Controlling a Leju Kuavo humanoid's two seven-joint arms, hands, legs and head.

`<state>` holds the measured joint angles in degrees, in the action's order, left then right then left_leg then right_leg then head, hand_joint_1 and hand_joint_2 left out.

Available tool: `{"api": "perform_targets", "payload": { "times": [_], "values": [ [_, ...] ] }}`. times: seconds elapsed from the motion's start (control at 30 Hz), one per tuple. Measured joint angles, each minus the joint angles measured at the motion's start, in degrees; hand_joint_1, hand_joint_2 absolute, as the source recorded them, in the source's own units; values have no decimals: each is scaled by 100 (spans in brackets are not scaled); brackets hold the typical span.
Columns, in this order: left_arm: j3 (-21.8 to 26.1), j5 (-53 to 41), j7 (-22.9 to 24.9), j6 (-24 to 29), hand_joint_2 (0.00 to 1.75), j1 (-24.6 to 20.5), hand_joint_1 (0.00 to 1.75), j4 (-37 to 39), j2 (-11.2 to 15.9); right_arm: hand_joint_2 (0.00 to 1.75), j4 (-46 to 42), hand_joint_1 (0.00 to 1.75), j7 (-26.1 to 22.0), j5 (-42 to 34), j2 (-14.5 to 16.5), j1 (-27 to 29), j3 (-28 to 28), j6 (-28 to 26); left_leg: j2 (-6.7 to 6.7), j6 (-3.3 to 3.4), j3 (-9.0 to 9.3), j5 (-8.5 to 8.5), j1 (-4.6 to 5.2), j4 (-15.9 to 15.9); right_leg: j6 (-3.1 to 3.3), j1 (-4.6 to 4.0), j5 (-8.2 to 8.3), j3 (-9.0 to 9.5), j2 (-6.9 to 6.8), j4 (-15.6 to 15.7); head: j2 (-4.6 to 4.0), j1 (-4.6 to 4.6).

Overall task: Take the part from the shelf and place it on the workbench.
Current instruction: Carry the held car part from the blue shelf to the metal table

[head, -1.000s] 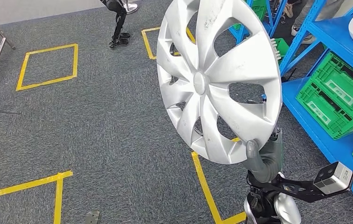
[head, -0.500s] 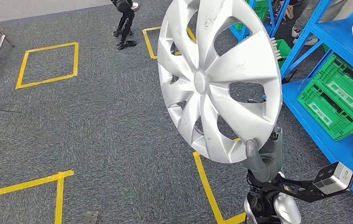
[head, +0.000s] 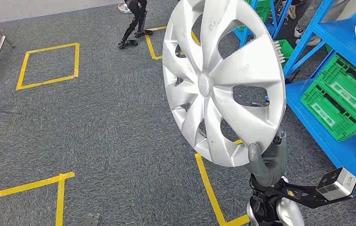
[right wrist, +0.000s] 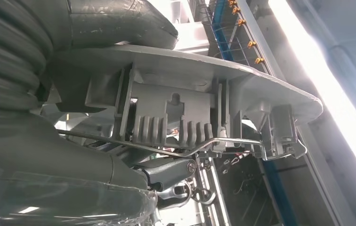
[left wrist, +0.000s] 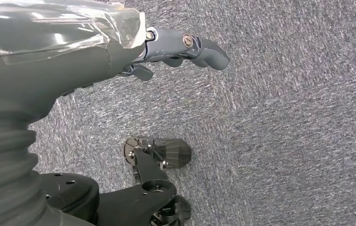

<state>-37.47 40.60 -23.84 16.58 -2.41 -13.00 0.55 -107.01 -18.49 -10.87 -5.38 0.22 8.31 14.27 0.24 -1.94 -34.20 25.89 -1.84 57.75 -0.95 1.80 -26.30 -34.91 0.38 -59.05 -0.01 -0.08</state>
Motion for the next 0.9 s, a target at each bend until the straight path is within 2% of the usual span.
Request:
{"api": "perform_targets", "payload": {
  "times": [0.9],
  "values": [
    [-93,-144,131,-22,175,-60,0,0,4,175,0,175,8,68,-17,-2,4,3,0,0,-1,0,1,1,0,0,0,0,0,0,0,1]
  ]
}}
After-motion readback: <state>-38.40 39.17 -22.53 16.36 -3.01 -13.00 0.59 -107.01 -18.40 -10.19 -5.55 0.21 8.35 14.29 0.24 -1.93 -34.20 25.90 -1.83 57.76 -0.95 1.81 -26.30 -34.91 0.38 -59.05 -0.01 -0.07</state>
